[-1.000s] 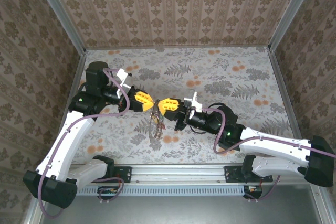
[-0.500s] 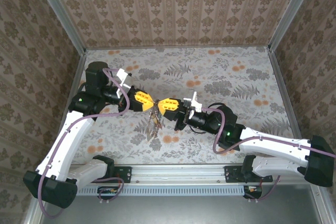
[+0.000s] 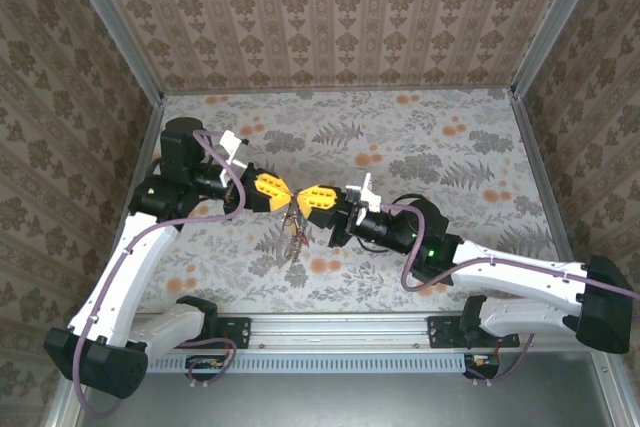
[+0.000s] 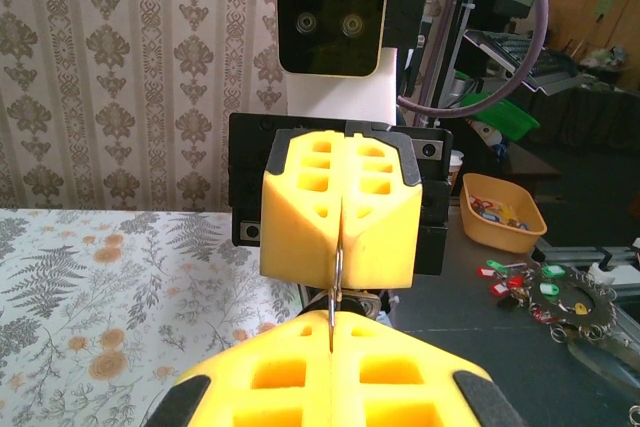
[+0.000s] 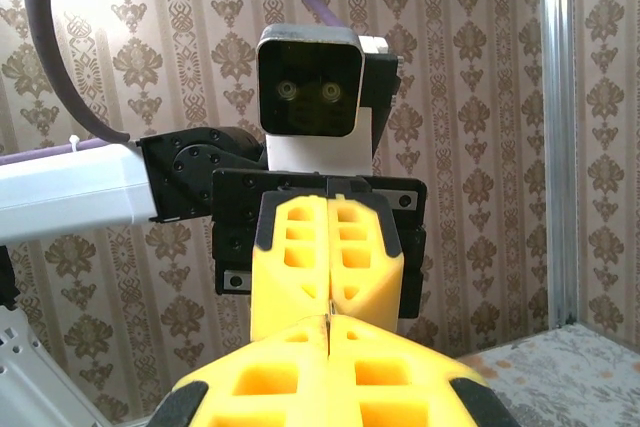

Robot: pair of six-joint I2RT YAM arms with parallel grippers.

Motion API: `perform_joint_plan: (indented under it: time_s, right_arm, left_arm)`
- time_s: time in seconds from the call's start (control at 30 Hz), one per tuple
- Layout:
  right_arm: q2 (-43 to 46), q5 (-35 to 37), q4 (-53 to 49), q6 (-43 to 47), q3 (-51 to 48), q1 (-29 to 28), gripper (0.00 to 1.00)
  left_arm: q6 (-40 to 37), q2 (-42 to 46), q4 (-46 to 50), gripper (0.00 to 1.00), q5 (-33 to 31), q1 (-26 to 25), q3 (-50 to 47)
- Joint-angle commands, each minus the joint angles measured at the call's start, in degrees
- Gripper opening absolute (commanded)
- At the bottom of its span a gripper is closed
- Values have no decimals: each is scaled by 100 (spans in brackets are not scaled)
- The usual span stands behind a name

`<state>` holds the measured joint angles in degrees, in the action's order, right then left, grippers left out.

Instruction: Put the keys on the keyring

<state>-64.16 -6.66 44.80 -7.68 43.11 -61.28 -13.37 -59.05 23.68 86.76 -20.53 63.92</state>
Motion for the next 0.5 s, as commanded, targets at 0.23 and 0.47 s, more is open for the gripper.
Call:
perform_joint_plan:
  time_s: [0.23,0.47]
  right_arm:
    - [-195,-152,-171,10,384,10,0]
    - [-202,-280,-731,201,511,10,0]
  left_arm:
    - [-72,143,-123,0,122,-13,199]
    - [-70,146,-121,0,116,-13,203]
